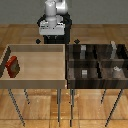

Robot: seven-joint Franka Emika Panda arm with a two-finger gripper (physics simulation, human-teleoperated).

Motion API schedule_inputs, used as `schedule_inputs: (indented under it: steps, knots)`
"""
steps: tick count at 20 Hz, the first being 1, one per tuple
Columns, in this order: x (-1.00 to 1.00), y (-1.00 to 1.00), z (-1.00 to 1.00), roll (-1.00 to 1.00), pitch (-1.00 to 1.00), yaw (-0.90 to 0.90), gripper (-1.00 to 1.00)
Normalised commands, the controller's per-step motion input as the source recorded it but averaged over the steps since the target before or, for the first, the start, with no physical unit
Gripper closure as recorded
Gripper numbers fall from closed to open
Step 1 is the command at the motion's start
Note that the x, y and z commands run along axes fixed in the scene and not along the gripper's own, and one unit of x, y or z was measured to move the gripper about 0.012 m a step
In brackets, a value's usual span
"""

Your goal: Place the box of cereal into the appropriate compartment.

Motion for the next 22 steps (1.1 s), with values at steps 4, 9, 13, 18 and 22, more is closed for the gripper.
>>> schedule_inputs:
  steps: [4,9,13,18,22]
  knots:
    - [0.0,0.0,0.0,0.0,0.0,0.0,-1.0]
    - [0.0,-0.4,0.0,0.0,0.0,0.0,-1.0]
    - [0.0,-1.0,0.0,0.0,0.0,0.0,-1.0]
    - [0.0,-1.0,0.0,0.0,0.0,0.0,-1.0]
    - [0.0,-1.0,0.0,0.0,0.0,0.0,-1.0]
